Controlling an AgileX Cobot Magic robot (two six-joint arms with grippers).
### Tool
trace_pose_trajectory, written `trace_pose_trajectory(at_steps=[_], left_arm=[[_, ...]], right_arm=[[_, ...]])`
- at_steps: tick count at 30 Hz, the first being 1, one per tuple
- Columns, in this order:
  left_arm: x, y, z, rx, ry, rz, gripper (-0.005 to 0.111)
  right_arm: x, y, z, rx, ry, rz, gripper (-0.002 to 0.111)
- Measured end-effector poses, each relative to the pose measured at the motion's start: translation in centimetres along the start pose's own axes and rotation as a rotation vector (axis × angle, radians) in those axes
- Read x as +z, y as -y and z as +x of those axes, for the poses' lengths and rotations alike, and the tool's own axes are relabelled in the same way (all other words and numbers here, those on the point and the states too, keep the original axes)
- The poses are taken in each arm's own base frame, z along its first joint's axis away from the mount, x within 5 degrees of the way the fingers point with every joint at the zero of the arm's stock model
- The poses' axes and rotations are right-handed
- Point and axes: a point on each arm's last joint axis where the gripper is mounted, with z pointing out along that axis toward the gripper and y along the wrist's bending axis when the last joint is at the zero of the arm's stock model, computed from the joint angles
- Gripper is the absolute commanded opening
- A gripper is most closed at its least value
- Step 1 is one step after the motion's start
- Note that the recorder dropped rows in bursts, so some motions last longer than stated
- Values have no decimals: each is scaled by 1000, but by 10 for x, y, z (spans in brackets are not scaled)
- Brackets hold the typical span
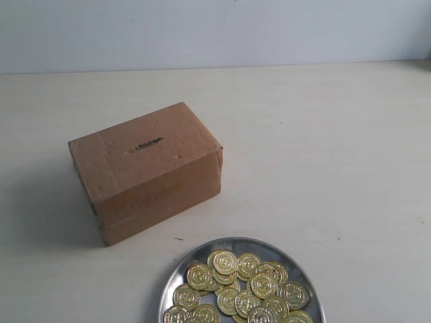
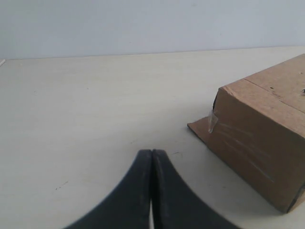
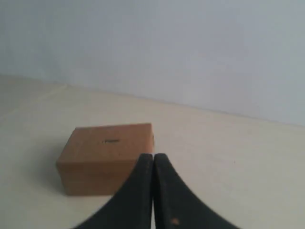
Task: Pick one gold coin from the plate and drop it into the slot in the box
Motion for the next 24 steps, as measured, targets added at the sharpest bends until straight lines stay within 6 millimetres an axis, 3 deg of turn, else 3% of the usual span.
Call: trace_pose_trajectory(at_steps=[11,24], left_arm=[[0,0,0,0,0,0,0],[0,0,0,0,0,0,0]], right_arm=[[23,-4,-19,-10,-408,-171,0],[87,12,-13,114,-647,-310,0]])
